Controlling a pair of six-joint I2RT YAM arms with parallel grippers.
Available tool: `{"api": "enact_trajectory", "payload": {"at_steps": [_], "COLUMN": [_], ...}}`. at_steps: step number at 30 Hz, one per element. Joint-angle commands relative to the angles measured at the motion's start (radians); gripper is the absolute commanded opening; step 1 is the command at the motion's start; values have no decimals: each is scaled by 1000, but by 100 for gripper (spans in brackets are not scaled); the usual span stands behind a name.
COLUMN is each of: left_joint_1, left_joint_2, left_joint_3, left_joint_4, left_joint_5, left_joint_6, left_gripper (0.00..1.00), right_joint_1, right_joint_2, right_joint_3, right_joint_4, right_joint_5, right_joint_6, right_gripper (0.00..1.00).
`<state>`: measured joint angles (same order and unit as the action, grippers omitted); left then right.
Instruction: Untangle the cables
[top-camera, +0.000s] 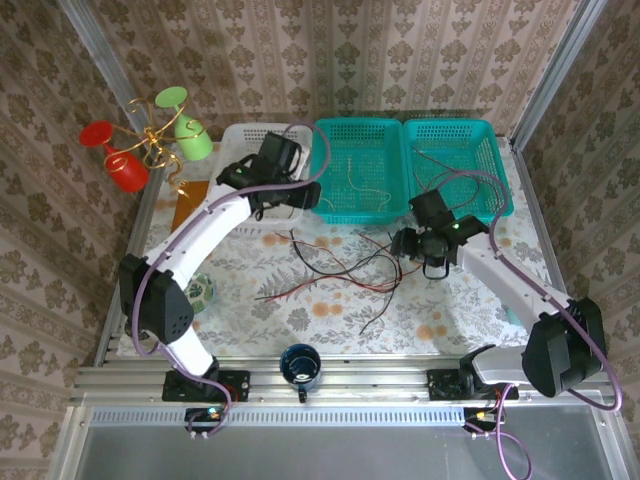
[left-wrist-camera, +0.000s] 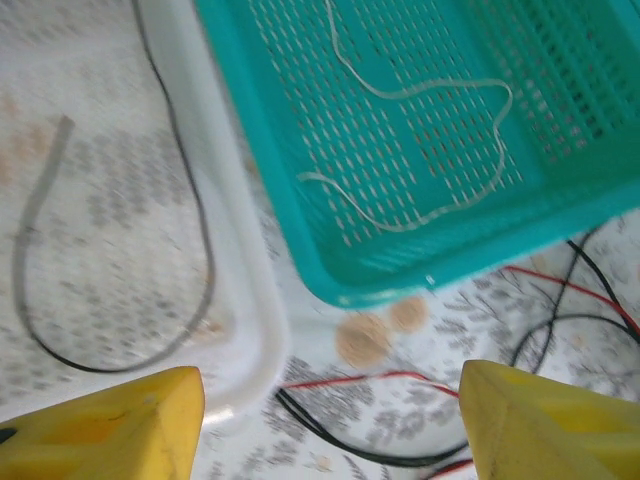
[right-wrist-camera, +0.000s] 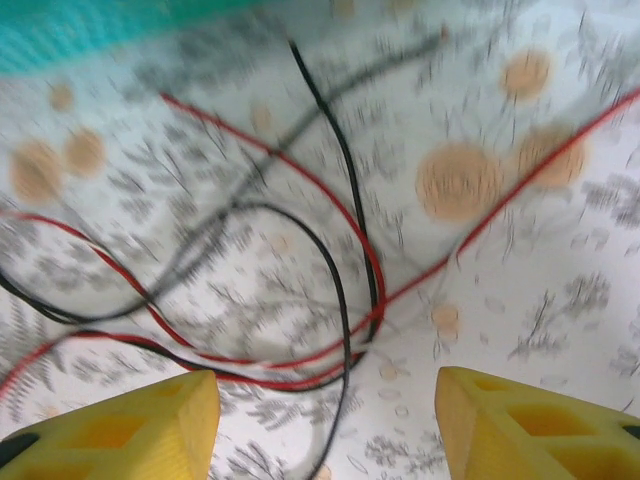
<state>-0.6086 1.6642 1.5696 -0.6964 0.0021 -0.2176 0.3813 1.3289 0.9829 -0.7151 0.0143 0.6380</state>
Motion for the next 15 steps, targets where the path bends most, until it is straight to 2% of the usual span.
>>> {"api": "enact_trajectory", "payload": {"at_steps": [1,7,15], "left_joint_1": [-17,-60,-81], "left_joint_2": [-43,-90,-78], "left_joint_3": [-77,-189,-200], "left_joint_4": [59,141,146], "left_joint_5": [56,76,88], "left_joint_6": [-97,-164,-177], "left_gripper": [68,67,67], "right_joint_1": [21,27,27], "right_joint_2": [30,95,197], "right_joint_3": [-51,-90,-67], "right_joint_4": [-10,70,133], "right_joint_5": [18,14,-20], "right_joint_6": [46,19,-18], "right_gripper": [56,48,38]}}
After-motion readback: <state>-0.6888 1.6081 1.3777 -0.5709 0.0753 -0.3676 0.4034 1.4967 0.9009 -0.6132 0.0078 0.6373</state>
